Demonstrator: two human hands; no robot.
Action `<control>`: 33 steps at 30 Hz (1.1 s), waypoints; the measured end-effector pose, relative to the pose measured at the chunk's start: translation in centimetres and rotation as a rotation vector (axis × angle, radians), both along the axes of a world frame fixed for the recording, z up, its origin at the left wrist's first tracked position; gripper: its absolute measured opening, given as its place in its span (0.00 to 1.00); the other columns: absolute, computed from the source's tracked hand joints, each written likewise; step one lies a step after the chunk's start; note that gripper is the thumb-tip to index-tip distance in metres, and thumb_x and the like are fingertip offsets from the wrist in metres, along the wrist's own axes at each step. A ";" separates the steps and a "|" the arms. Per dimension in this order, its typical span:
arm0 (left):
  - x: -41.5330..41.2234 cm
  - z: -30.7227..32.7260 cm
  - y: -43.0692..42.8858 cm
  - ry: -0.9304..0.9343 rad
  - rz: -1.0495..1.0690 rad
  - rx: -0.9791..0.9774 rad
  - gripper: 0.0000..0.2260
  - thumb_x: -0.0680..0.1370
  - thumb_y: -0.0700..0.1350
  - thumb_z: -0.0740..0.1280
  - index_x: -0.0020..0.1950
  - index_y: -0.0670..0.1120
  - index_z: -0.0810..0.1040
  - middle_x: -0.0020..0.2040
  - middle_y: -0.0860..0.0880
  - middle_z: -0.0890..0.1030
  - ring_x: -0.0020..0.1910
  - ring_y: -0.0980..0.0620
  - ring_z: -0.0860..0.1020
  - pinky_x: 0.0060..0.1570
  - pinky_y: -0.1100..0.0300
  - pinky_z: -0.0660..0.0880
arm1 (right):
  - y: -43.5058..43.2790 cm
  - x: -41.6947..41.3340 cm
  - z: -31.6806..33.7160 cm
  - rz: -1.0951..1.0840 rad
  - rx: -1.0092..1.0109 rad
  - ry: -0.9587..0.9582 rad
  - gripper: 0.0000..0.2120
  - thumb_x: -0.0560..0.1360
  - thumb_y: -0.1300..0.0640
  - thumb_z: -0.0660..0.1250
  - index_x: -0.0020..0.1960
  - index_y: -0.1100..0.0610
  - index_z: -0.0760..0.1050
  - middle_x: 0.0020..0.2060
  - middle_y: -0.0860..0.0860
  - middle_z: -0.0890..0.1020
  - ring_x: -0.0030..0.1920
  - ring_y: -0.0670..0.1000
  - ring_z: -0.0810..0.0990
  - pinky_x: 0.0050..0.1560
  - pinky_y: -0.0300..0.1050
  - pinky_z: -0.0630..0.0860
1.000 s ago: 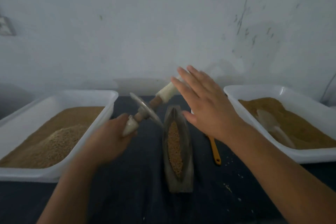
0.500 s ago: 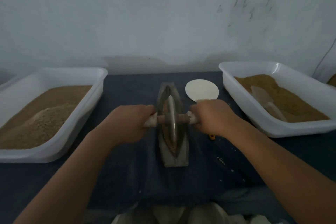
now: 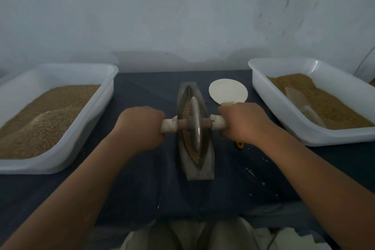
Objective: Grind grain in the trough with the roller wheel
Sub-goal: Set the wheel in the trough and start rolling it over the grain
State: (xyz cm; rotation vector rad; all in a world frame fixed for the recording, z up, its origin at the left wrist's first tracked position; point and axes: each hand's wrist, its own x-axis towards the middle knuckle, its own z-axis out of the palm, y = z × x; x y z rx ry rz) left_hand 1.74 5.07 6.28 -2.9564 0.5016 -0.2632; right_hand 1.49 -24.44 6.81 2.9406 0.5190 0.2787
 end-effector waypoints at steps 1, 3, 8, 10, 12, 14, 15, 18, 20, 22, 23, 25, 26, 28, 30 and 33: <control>-0.1 0.3 -0.4 -0.005 -0.007 0.011 0.13 0.76 0.58 0.66 0.39 0.55 0.66 0.36 0.56 0.72 0.33 0.54 0.71 0.33 0.56 0.67 | 0.3 0.1 -0.2 -0.017 0.001 0.000 0.10 0.72 0.42 0.69 0.46 0.44 0.71 0.35 0.44 0.73 0.36 0.50 0.72 0.31 0.44 0.59; -0.5 0.8 -0.6 0.010 -0.025 0.022 0.11 0.76 0.58 0.67 0.41 0.56 0.67 0.36 0.56 0.71 0.36 0.51 0.73 0.36 0.56 0.69 | 0.6 0.2 -0.2 -0.040 -0.017 -0.020 0.11 0.73 0.40 0.67 0.42 0.46 0.70 0.33 0.45 0.73 0.32 0.48 0.70 0.30 0.43 0.58; -1.8 0.6 0.1 0.007 -0.086 0.039 0.09 0.75 0.59 0.65 0.42 0.58 0.68 0.35 0.56 0.70 0.32 0.56 0.68 0.33 0.57 0.64 | 0.9 -0.7 -0.6 0.008 -0.083 -0.103 0.16 0.72 0.38 0.66 0.35 0.47 0.67 0.28 0.45 0.70 0.27 0.44 0.65 0.29 0.43 0.53; -1.5 0.5 0.0 0.047 -0.065 0.007 0.09 0.75 0.58 0.66 0.41 0.58 0.68 0.35 0.56 0.71 0.33 0.56 0.68 0.34 0.57 0.65 | 1.1 -0.5 -0.8 0.028 -0.089 -0.113 0.16 0.71 0.39 0.68 0.34 0.47 0.67 0.27 0.45 0.69 0.26 0.44 0.64 0.28 0.42 0.53; -0.4 0.3 -0.5 0.109 -0.018 -0.018 0.09 0.76 0.58 0.66 0.41 0.57 0.70 0.37 0.56 0.73 0.35 0.53 0.72 0.36 0.56 0.67 | 1.3 0.5 -1.0 0.009 -0.085 -0.094 0.14 0.72 0.41 0.68 0.35 0.47 0.69 0.28 0.45 0.70 0.27 0.44 0.65 0.28 0.42 0.54; 1.3 0.0 -1.3 0.112 0.037 -0.020 0.09 0.75 0.57 0.67 0.40 0.55 0.71 0.38 0.55 0.75 0.35 0.53 0.74 0.35 0.56 0.68 | 1.4 2.2 -1.3 -0.037 -0.051 -0.042 0.14 0.73 0.43 0.68 0.36 0.48 0.68 0.30 0.45 0.72 0.29 0.45 0.68 0.28 0.42 0.58; 2.3 -0.2 -1.6 0.091 0.056 -0.025 0.10 0.75 0.57 0.67 0.39 0.55 0.71 0.38 0.55 0.75 0.34 0.53 0.74 0.34 0.56 0.68 | 1.4 3.3 -1.4 -0.047 -0.030 -0.016 0.14 0.73 0.45 0.69 0.36 0.48 0.67 0.32 0.45 0.73 0.31 0.47 0.70 0.29 0.43 0.61; 5.8 0.0 -2.0 0.088 0.101 -0.075 0.09 0.72 0.56 0.68 0.38 0.53 0.73 0.38 0.54 0.77 0.36 0.50 0.77 0.37 0.55 0.73 | 1.8 7.0 -0.8 -0.052 0.005 0.009 0.15 0.74 0.49 0.69 0.36 0.48 0.65 0.33 0.46 0.73 0.34 0.50 0.73 0.34 0.46 0.71; 7.5 0.7 -2.1 0.137 0.112 -0.098 0.09 0.72 0.56 0.69 0.39 0.52 0.74 0.39 0.53 0.78 0.38 0.49 0.78 0.40 0.53 0.76 | 2.2 8.7 0.1 -0.055 0.024 0.002 0.16 0.72 0.51 0.70 0.34 0.49 0.65 0.31 0.47 0.73 0.32 0.50 0.73 0.34 0.45 0.69; 8.4 1.2 -2.2 0.179 0.101 -0.092 0.09 0.72 0.56 0.69 0.40 0.52 0.74 0.40 0.53 0.78 0.40 0.47 0.79 0.42 0.52 0.77 | 2.4 9.5 0.8 -0.075 0.019 0.034 0.14 0.71 0.49 0.71 0.34 0.49 0.68 0.32 0.48 0.76 0.34 0.50 0.77 0.33 0.43 0.68; 8.5 1.3 -2.3 0.180 0.094 -0.084 0.09 0.72 0.56 0.68 0.40 0.52 0.74 0.39 0.53 0.77 0.40 0.47 0.78 0.42 0.52 0.77 | 2.4 9.4 1.0 -0.090 0.011 0.049 0.13 0.71 0.49 0.71 0.35 0.49 0.69 0.33 0.48 0.77 0.35 0.50 0.78 0.33 0.43 0.69; 7.4 1.4 -2.2 0.168 0.083 -0.066 0.09 0.73 0.55 0.68 0.39 0.52 0.74 0.38 0.54 0.76 0.37 0.49 0.77 0.40 0.54 0.75 | 2.1 7.9 0.9 -0.104 -0.018 0.096 0.12 0.73 0.47 0.71 0.36 0.47 0.69 0.35 0.47 0.78 0.38 0.50 0.79 0.37 0.45 0.75; 6.4 1.1 -2.0 0.166 0.070 -0.050 0.09 0.73 0.56 0.68 0.38 0.52 0.74 0.37 0.54 0.76 0.35 0.52 0.75 0.38 0.55 0.74 | 1.7 6.6 0.6 -0.092 -0.032 0.113 0.13 0.73 0.45 0.70 0.36 0.46 0.68 0.36 0.46 0.77 0.39 0.50 0.78 0.37 0.45 0.75; 3.9 0.2 -1.3 0.153 0.014 -0.014 0.10 0.72 0.57 0.67 0.37 0.53 0.73 0.35 0.55 0.76 0.33 0.53 0.74 0.35 0.57 0.70 | 0.6 3.6 -0.4 -0.026 -0.047 0.076 0.13 0.73 0.40 0.68 0.37 0.44 0.67 0.34 0.44 0.75 0.35 0.46 0.75 0.32 0.43 0.67; 1.7 -0.2 -0.3 0.117 -0.050 -0.006 0.10 0.70 0.60 0.64 0.36 0.55 0.71 0.34 0.55 0.75 0.33 0.53 0.74 0.34 0.57 0.68 | -0.5 1.1 -0.9 0.053 -0.027 -0.003 0.13 0.70 0.36 0.64 0.36 0.43 0.67 0.29 0.43 0.71 0.30 0.45 0.72 0.28 0.42 0.59; 0.9 0.1 0.5 0.157 -0.070 -0.001 0.08 0.71 0.60 0.64 0.38 0.58 0.69 0.36 0.57 0.75 0.36 0.54 0.75 0.37 0.56 0.71 | -1.4 0.0 -0.8 0.044 -0.021 0.024 0.12 0.69 0.35 0.62 0.39 0.42 0.68 0.28 0.43 0.71 0.30 0.47 0.74 0.28 0.42 0.58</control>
